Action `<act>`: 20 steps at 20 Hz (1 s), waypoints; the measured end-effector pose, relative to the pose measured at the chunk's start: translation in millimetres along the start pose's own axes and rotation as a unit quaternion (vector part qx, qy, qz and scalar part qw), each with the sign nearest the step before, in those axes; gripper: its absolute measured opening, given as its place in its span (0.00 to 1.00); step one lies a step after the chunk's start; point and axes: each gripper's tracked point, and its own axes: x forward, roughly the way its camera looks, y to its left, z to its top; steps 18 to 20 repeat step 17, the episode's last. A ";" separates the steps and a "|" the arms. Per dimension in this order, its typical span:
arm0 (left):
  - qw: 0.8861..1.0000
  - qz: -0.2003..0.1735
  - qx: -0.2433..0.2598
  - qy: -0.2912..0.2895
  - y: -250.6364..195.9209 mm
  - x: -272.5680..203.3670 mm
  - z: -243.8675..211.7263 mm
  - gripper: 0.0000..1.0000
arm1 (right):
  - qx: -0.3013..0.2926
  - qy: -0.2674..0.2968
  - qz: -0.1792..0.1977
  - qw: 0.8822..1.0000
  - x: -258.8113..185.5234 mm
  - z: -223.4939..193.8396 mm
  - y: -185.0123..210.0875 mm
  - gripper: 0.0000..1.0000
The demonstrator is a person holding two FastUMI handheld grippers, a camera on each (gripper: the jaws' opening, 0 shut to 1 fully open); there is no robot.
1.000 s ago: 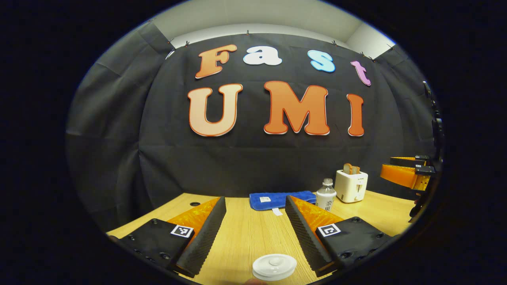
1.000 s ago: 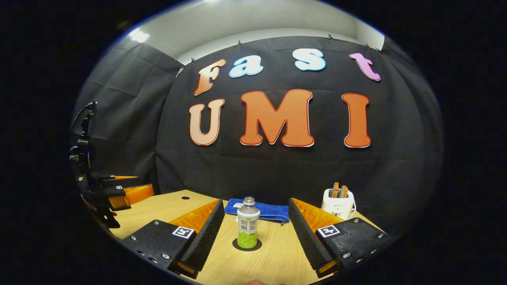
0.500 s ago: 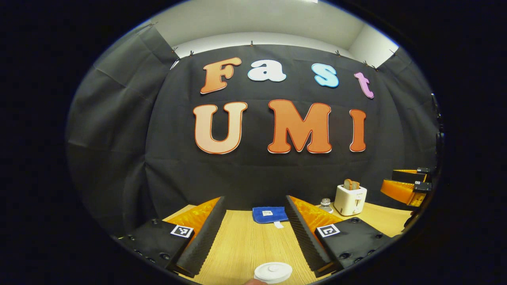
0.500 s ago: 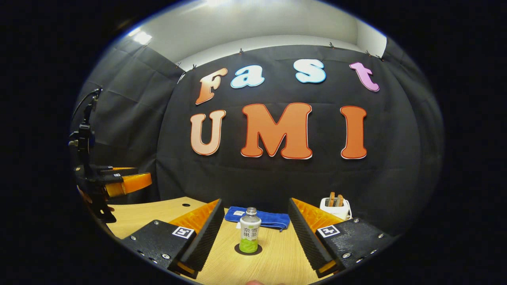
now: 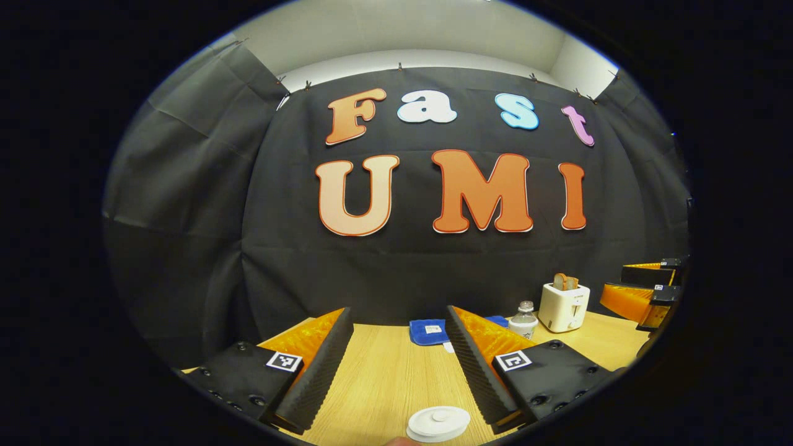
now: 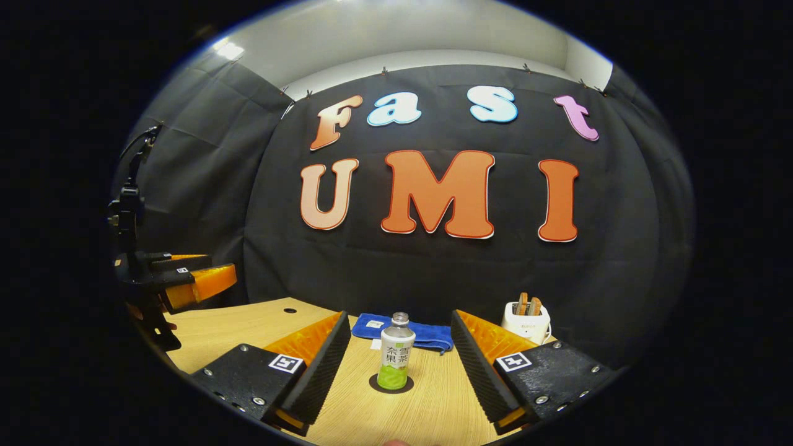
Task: Open the teacup lid with one hand, grasp the water bottle and pour water into the teacup with the other hand; after pouring, place the water bottle on the coaster and then close the teacup lid.
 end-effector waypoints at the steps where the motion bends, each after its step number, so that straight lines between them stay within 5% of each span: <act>1: 1.000 -0.001 0.000 0.000 -0.6 0.4 -0.3 0.95 | -0.001 -0.001 0.000 1.000 1.3 0.4 0.7 0.97; 20: 1.000 -0.010 0.012 -0.001 -15.1 5.4 -3.5 0.97 | -0.002 0.003 -0.016 1.000 1.5 -3.3 -13.1 0.99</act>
